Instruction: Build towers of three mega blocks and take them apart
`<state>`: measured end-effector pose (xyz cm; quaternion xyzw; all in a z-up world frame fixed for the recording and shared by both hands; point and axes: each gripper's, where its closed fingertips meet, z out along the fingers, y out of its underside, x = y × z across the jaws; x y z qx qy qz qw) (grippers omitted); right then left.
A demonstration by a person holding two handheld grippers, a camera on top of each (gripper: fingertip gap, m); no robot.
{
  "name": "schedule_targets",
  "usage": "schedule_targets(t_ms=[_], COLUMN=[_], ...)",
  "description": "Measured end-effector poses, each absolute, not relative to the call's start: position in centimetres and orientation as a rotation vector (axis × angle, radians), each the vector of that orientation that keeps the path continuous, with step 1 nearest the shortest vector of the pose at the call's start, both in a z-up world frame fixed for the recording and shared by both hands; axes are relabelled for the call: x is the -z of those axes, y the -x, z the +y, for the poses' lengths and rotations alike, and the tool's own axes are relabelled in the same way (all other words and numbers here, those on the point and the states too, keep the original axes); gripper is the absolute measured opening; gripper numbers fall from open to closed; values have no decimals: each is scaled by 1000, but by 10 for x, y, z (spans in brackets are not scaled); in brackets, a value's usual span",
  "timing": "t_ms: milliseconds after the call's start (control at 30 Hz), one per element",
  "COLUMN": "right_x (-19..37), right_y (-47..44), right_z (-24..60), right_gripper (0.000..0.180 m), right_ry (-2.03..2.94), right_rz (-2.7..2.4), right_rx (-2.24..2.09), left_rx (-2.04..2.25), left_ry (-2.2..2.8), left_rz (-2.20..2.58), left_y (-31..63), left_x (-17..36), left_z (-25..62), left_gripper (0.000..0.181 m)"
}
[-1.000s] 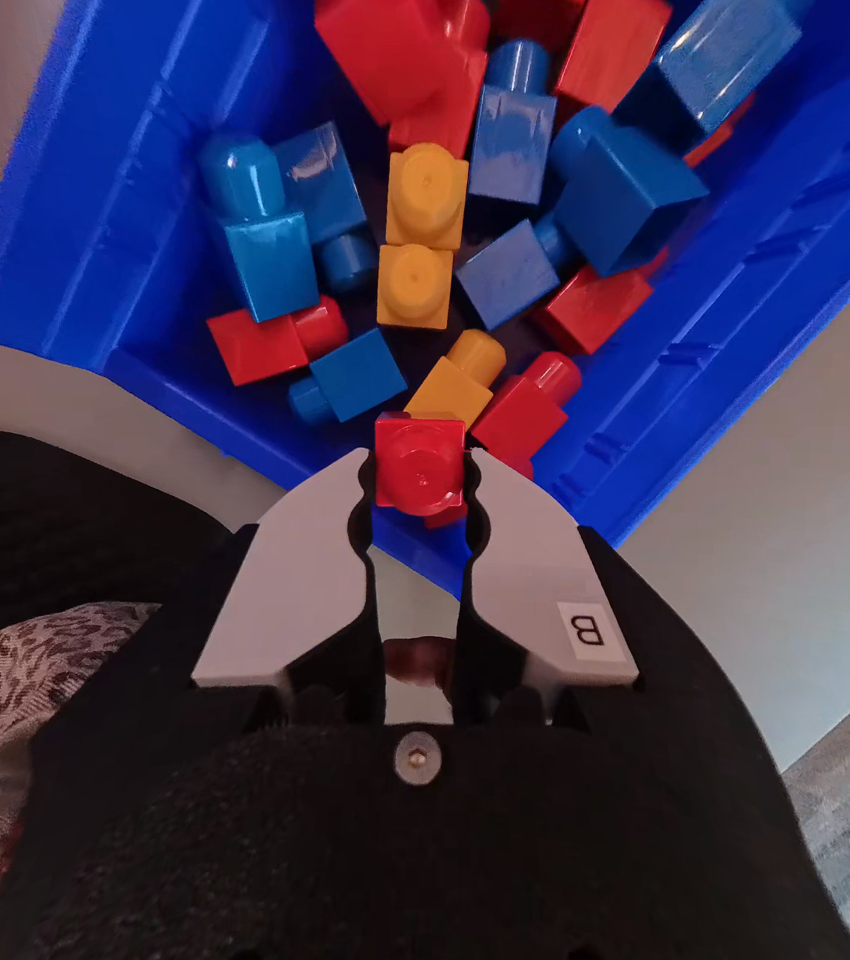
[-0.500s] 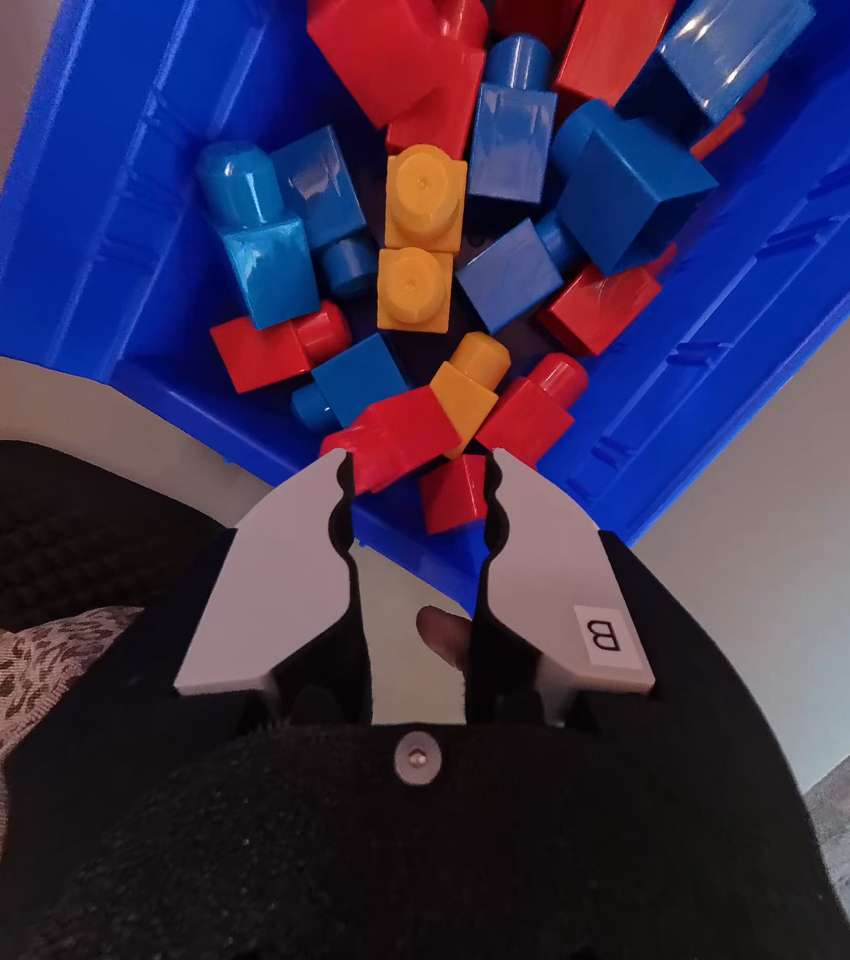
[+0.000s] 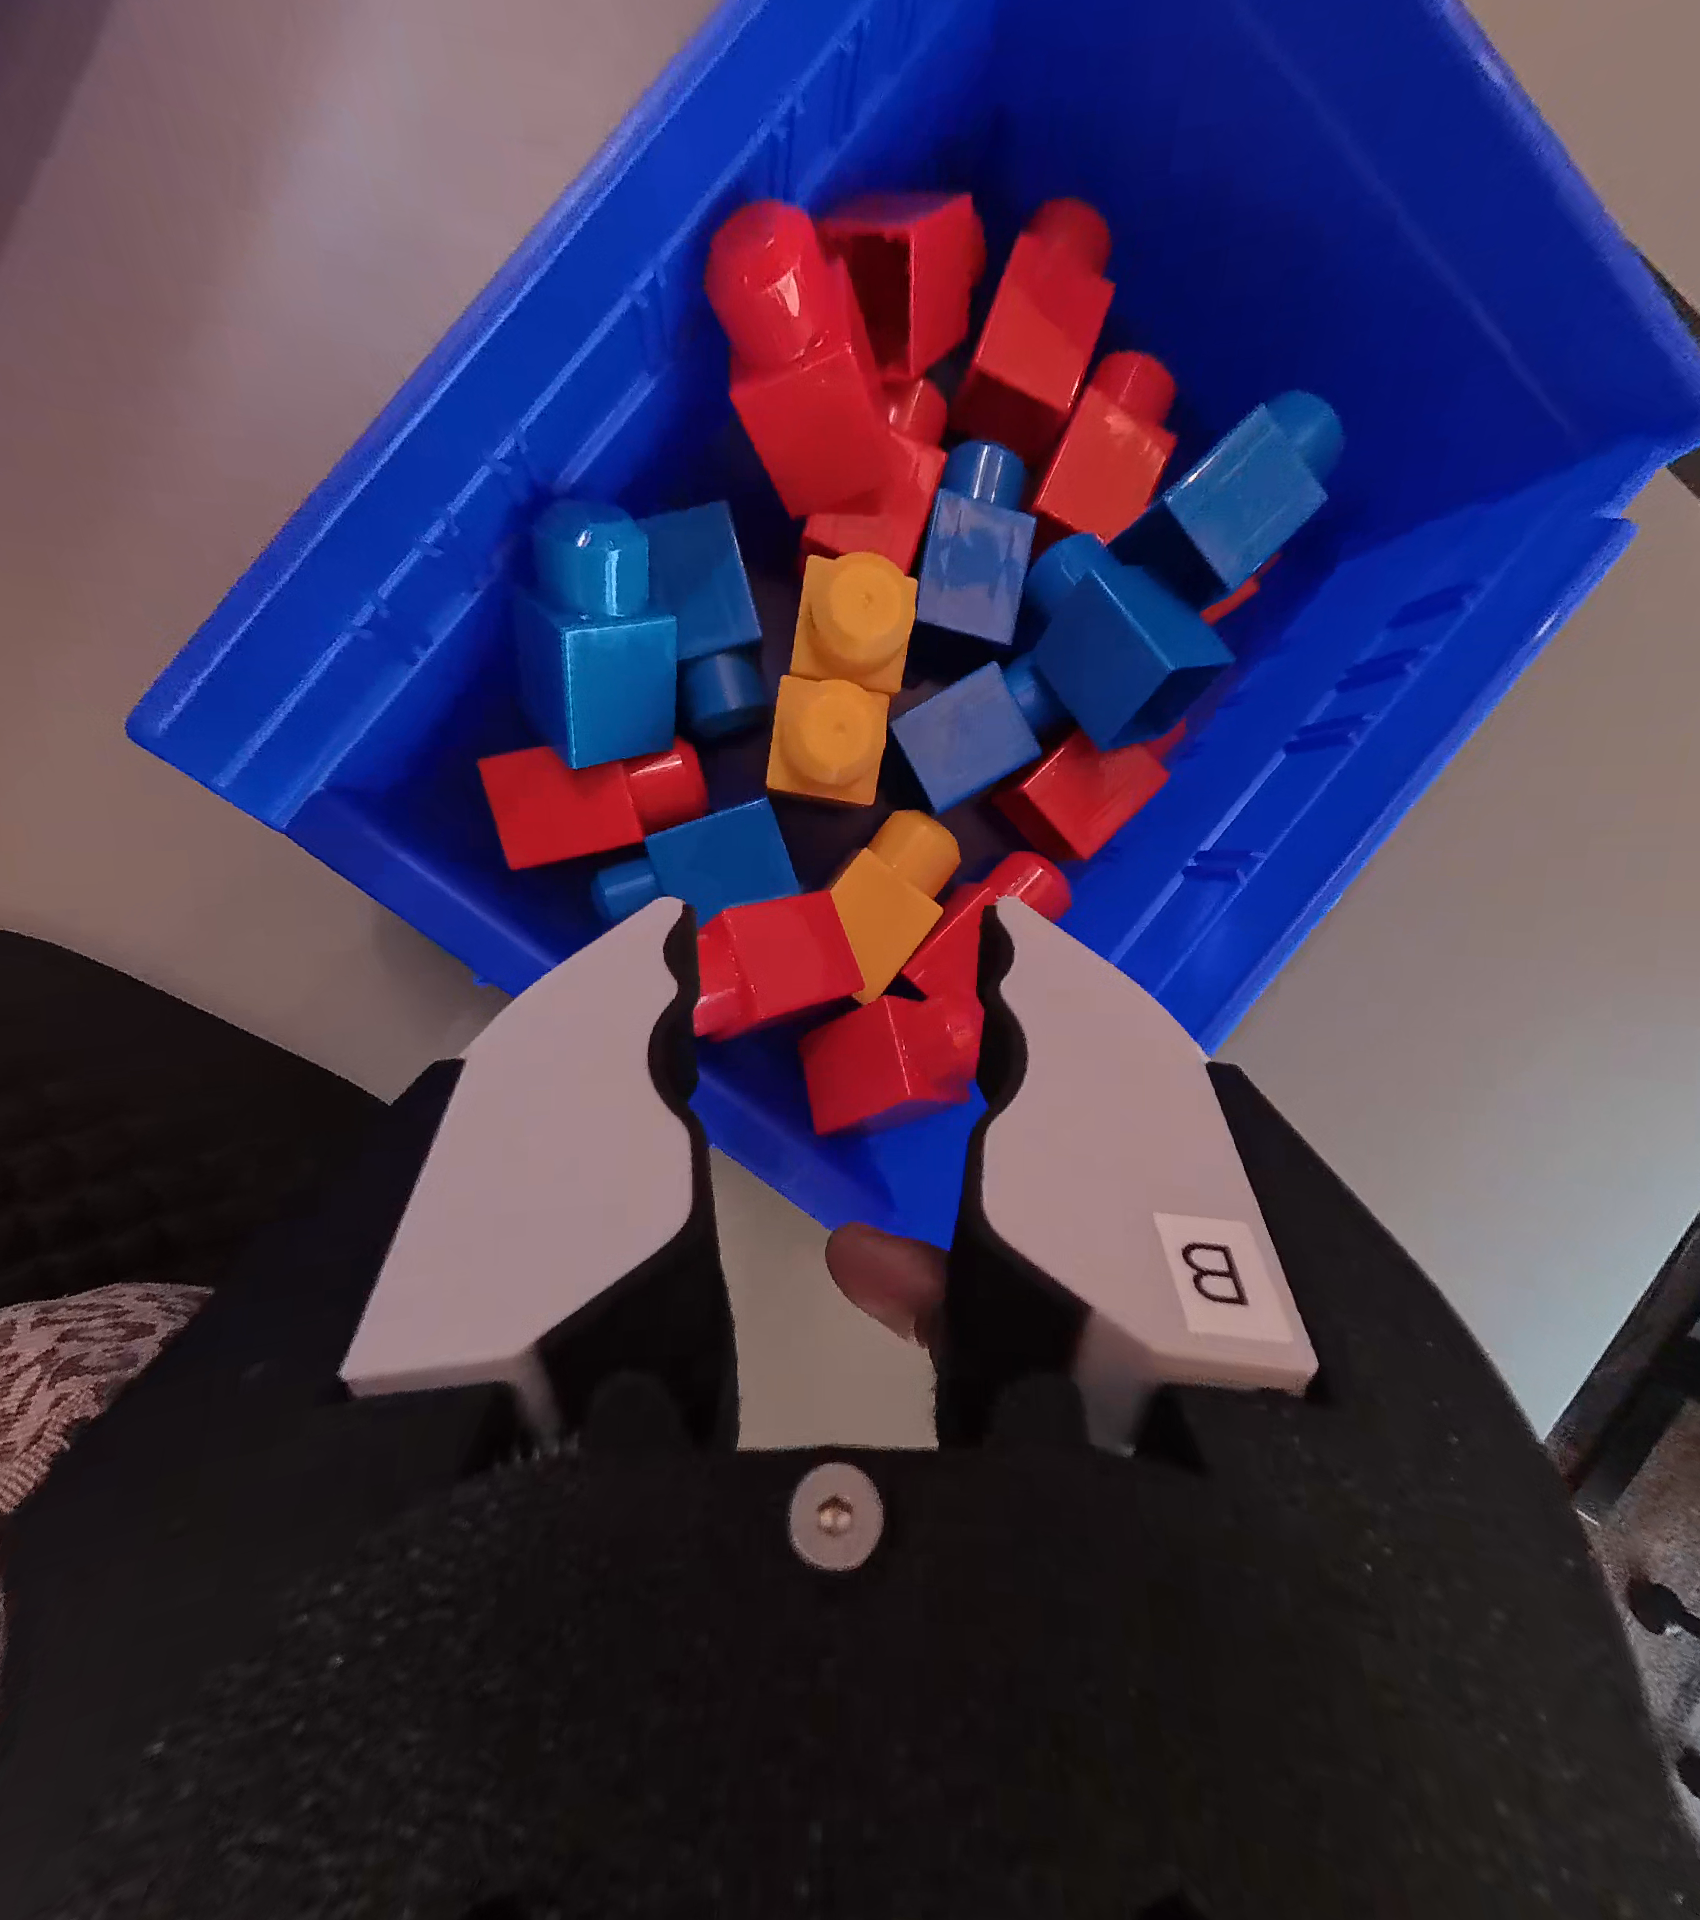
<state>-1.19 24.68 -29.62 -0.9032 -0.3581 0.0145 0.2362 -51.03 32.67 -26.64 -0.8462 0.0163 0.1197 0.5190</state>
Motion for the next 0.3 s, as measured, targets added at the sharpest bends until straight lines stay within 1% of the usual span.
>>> schedule_targets(t_ms=[33,200,300], right_x=[296,298,297], right_y=[12,14,16], right_z=[247,248,249], right_gripper=[51,51,51], right_ry=[2475,2471,2460], right_rz=[-989,-1015,-1023], right_rx=[-35,-15,-15], left_rx=[-303,-373,-378], left_ry=[2031,2017,2028], left_rz=[33,12,2], left_y=[510,508,511], left_x=[272,287,301], left_z=[332,351,358], left_gripper=[63,62,55])
